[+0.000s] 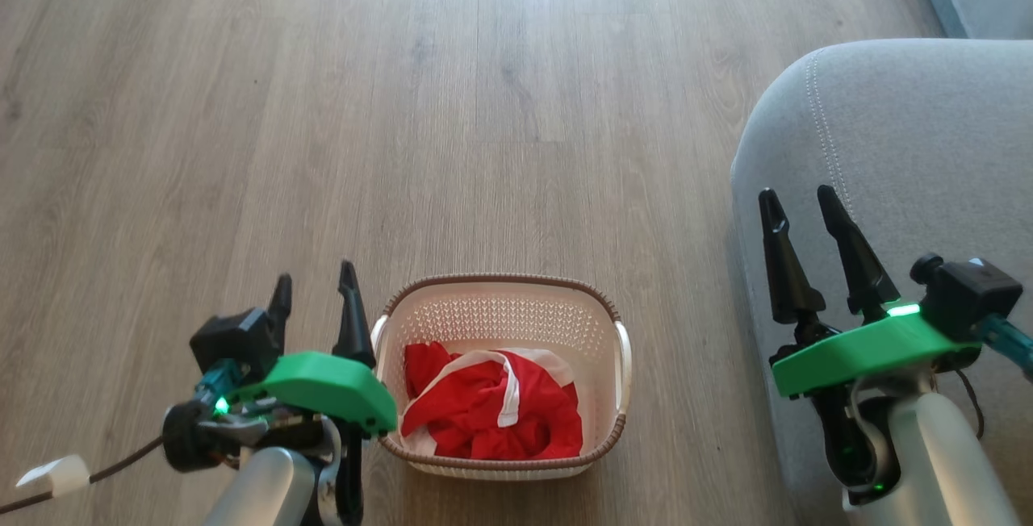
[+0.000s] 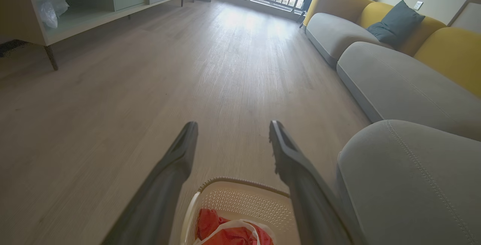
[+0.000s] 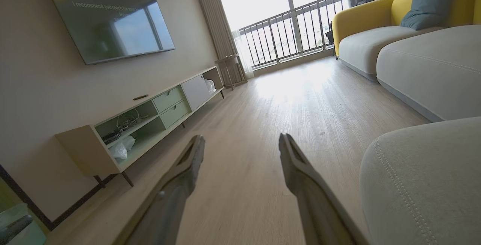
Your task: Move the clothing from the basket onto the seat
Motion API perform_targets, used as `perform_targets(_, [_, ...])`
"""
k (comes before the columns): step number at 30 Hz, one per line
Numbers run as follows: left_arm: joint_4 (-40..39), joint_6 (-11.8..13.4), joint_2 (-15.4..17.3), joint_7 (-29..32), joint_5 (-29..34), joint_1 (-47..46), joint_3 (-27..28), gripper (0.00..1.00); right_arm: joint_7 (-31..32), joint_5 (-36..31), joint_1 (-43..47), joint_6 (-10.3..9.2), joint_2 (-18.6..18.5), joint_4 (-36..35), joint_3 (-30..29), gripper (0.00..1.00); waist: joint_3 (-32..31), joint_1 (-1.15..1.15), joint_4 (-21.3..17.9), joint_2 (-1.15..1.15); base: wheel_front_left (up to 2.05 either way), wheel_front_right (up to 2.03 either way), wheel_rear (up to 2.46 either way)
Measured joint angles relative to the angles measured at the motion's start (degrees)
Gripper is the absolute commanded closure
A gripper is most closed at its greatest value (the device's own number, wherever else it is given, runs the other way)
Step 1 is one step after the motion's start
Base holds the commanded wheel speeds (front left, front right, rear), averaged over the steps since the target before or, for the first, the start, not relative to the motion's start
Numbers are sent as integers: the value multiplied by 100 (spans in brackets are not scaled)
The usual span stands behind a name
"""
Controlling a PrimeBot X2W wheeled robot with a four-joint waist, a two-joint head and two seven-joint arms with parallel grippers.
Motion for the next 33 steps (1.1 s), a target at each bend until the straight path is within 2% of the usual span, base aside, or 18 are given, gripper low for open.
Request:
perform_targets(6, [-363, 635, -1, -125, 398, -47, 19, 0, -88, -456, -5, 0, -52, -4, 78, 0, 54, 0, -2, 0, 0, 0, 0])
perform_targets(7, [-363, 635, -1, -125, 398, -47, 19, 0, -88, -456, -5, 0, -52, -4, 78, 0, 54, 0, -2, 0, 0, 0, 0])
perform_targets(11, [-478, 1032, 23, -189, 712, -111, -4, 0, -168, -714, -7, 0, -51, -15, 78, 0, 86, 0, 7, 0, 0, 0, 0])
perform_targets(16, [-530, 1132, 38, -250, 860, -144, -109, 0, -236, -1049, -8, 1, -43, 146, 66, 0, 106, 0, 21, 0, 0, 0, 0])
perform_targets(25, [-272, 690, -190, -397, 1226, -93, -23, 0, -400, -1701, -7, 1, 24, 653, -129, 0, 122, 0, 24, 0, 0, 0, 0])
perform_targets(28, [-103, 380, -349, -459, 1287, -63, 148, 0, -431, -1868, -8, 1, 79, 746, -221, 0, 139, 0, 19, 0, 0, 0, 0])
perform_targets(33, [190, -310, -559, -559, 1429, 157, 478, 0, -520, -2257, -9, 1, 92, 1158, -288, 0, 127, 0, 19, 0, 0, 0, 0])
